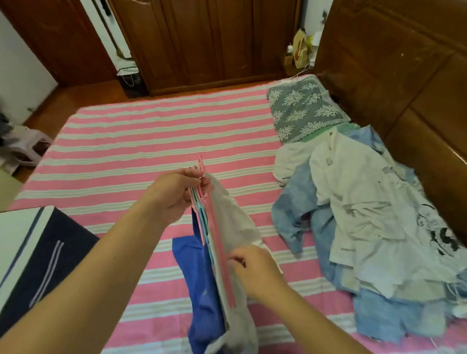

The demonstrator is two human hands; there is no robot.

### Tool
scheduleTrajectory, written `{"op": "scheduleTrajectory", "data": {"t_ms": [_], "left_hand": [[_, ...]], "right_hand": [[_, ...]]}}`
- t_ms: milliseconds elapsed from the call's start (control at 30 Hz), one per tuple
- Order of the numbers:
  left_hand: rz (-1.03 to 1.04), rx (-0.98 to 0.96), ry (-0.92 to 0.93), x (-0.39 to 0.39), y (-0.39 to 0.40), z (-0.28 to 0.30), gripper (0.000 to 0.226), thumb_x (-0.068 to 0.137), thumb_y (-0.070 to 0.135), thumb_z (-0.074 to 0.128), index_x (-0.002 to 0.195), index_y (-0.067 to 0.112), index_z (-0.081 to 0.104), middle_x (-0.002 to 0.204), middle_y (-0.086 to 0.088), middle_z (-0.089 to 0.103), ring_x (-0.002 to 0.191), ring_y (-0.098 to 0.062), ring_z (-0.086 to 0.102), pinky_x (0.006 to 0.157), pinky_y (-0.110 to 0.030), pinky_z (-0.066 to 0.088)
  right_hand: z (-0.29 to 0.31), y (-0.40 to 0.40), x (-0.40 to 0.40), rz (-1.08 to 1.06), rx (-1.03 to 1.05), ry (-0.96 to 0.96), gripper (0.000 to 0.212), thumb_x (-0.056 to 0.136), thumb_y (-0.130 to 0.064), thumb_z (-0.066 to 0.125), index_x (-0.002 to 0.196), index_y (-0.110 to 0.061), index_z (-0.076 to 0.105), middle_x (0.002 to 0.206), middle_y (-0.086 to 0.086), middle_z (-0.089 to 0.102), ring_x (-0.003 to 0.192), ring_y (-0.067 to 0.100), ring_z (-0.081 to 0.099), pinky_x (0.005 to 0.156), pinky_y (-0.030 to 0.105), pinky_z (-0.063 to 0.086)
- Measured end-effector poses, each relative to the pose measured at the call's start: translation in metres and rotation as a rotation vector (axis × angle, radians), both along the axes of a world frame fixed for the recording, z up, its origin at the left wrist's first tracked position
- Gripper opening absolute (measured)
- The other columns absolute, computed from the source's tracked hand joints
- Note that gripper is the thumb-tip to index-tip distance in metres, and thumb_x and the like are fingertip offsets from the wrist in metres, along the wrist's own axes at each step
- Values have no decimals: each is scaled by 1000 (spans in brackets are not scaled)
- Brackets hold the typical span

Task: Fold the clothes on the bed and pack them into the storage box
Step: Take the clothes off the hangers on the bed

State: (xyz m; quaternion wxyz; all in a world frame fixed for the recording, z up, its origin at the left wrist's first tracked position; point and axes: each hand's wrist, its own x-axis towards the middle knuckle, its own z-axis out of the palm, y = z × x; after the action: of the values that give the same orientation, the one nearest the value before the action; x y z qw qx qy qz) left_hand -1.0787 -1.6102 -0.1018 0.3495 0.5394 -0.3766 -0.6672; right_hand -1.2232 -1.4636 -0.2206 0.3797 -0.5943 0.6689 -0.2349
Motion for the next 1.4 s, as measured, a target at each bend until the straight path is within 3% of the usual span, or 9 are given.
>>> {"op": "scheduleTrajectory", "data": {"t_ms": [233,433,600,767,867,1000,1133,1300,1400], "left_hand": [[63,-92,67,-14,36,17,29,97,-16,43,86,5,59,76,-9,75,70,-20,76,61,-24,59],[59,-177,87,10,60,28,21,99,-7,53,102,7,68,89,-9,78,92,-24,76,88,-34,58],[76,-484,-112,22,80,22,18,97,-3,59,100,7,73,87,-12,77,88,-25,75,91,-42,59],[79,-423,-14,32,100,17,25,92,-13,60,103,6,72,96,-17,77,95,-31,75,96,-50,56],[206,-475,-31,31,111,13,29,88,-15,64,85,12,75,90,-13,77,94,-32,74,93,-45,58],[314,-524,-12,25,119,-1,31,87,-14,64,77,13,76,84,-6,77,93,-29,74,88,-37,59],[456,-492,15,34,105,-15,38,87,-16,60,74,16,76,80,-4,76,87,-22,72,81,-31,58],[557,-388,-42,66,84,-35,28,89,-17,54,84,4,72,85,-12,72,80,-18,70,74,-27,55],[621,-225,80,80,70,-45,32,95,-16,45,81,6,64,82,-12,66,74,-21,68,77,-31,57]], "right_hand": [[4,-11,37,-311,-266,107,16,96,-24,54,101,-16,68,99,5,64,93,30,61,74,41,46],[17,-5,27,-62,-307,-51,45,93,-13,53,135,-26,62,109,4,69,98,21,62,87,32,48],[23,5,29,-116,-281,-60,29,94,-14,58,118,-19,72,114,1,72,106,19,65,89,23,45],[30,18,39,-120,-318,167,16,90,-23,58,98,-19,70,98,3,72,94,27,64,79,36,48],[33,24,45,-186,-414,288,11,93,-23,56,85,-15,59,89,3,63,81,30,58,64,39,39],[30,36,49,-181,-572,459,32,83,-9,66,74,-21,38,75,-2,46,64,24,46,52,38,29],[10,68,24,-123,-628,631,42,70,1,78,76,-19,42,71,0,45,60,24,49,45,36,39],[-24,133,-35,-14,-521,838,37,67,-4,83,72,-17,49,62,1,44,43,20,47,39,27,29],[-37,162,-59,-26,-575,807,31,104,-21,35,76,-17,49,71,-2,44,45,15,51,44,19,34]]}}
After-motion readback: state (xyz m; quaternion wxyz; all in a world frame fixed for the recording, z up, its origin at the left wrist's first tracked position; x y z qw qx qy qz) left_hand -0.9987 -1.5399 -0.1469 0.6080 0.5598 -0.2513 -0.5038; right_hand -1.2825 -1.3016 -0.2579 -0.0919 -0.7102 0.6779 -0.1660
